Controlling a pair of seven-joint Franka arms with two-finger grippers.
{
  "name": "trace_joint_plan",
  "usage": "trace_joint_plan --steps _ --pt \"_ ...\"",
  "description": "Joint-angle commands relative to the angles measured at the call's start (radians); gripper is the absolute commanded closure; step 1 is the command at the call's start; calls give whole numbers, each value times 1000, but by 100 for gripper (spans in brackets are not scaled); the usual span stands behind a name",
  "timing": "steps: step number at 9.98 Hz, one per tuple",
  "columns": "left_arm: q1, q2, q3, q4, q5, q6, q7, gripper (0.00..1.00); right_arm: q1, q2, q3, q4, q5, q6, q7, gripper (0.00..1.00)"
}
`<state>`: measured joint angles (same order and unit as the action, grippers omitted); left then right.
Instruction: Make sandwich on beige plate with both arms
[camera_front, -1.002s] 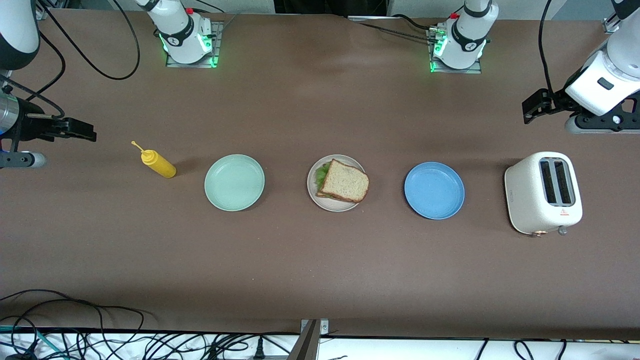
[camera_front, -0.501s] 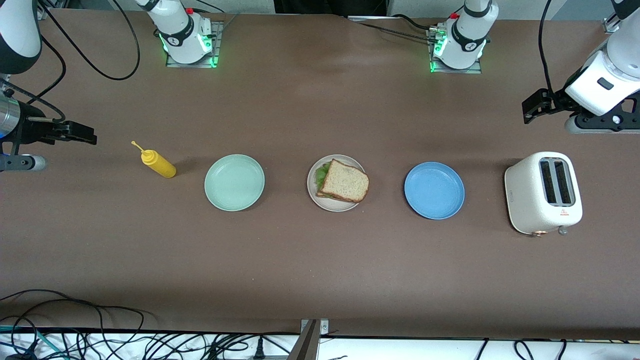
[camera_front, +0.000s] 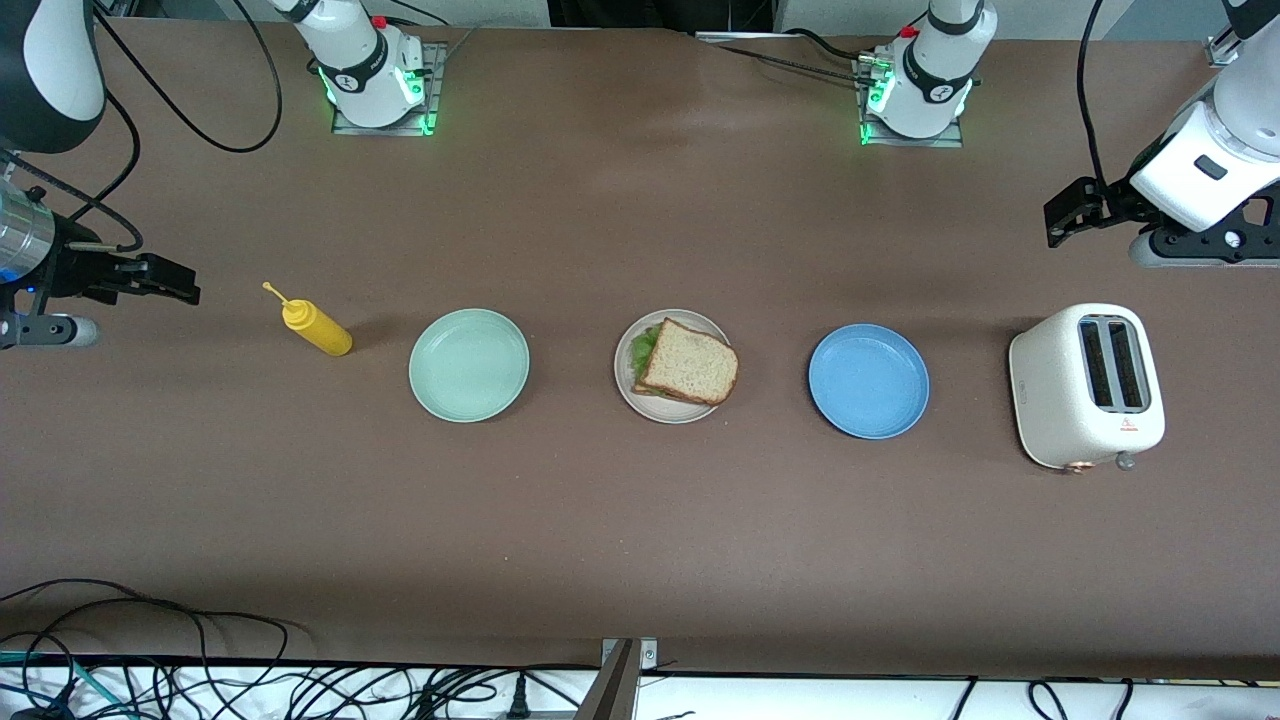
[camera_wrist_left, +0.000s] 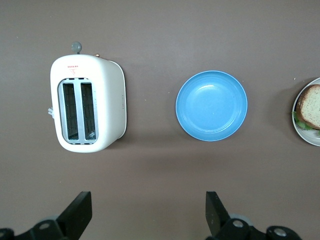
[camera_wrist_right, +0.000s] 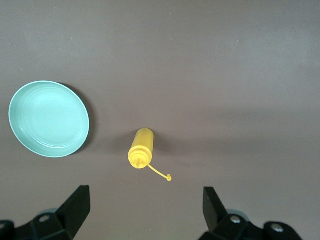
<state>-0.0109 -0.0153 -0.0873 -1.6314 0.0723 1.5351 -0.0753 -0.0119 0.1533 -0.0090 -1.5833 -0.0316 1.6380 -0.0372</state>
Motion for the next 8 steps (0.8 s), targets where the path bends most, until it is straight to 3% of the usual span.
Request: trace_joint_plan --steps 1,8 --pt "2 1 -3 19 -19 -18 -12 0 -14 -64 17 -82 -19 63 0 0" --pt "2 1 -2 19 -19 -20 -12 0 -14 -74 29 -112 -16 97 2 0"
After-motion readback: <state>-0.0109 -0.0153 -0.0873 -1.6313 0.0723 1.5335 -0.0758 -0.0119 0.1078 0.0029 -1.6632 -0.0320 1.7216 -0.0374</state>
